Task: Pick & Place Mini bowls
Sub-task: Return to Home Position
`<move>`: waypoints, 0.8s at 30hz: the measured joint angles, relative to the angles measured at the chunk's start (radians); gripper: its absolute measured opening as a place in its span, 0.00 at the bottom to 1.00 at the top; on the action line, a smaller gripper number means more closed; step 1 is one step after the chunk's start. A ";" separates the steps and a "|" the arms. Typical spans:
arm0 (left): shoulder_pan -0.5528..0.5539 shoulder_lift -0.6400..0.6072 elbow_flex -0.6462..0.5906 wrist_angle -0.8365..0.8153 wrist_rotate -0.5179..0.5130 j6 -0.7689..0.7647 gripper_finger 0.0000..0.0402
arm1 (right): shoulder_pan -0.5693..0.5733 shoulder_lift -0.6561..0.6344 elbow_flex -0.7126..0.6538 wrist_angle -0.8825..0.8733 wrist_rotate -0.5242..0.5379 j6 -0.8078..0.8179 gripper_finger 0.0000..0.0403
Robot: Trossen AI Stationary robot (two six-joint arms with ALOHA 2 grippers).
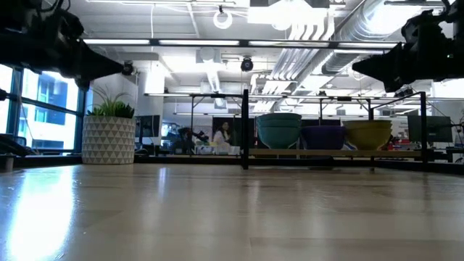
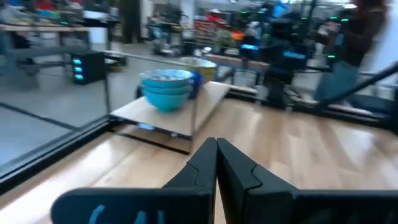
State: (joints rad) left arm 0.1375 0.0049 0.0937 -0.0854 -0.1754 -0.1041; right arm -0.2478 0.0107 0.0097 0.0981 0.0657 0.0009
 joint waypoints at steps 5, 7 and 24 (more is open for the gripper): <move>0.000 0.005 -0.077 0.134 -0.013 0.020 0.01 | 0.000 -0.004 0.000 -0.060 0.029 0.019 0.00; 0.001 0.006 -0.078 0.128 -0.034 0.039 0.01 | 0.000 -0.006 0.000 -0.059 0.034 0.021 0.00; 0.000 0.013 -0.081 0.112 0.061 0.028 0.01 | 0.000 0.054 0.000 -0.060 0.064 -0.023 0.00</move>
State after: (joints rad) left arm 0.1375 0.0177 0.0132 0.0270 -0.1143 -0.0765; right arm -0.2478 0.0644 0.0101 0.0380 0.1293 -0.0225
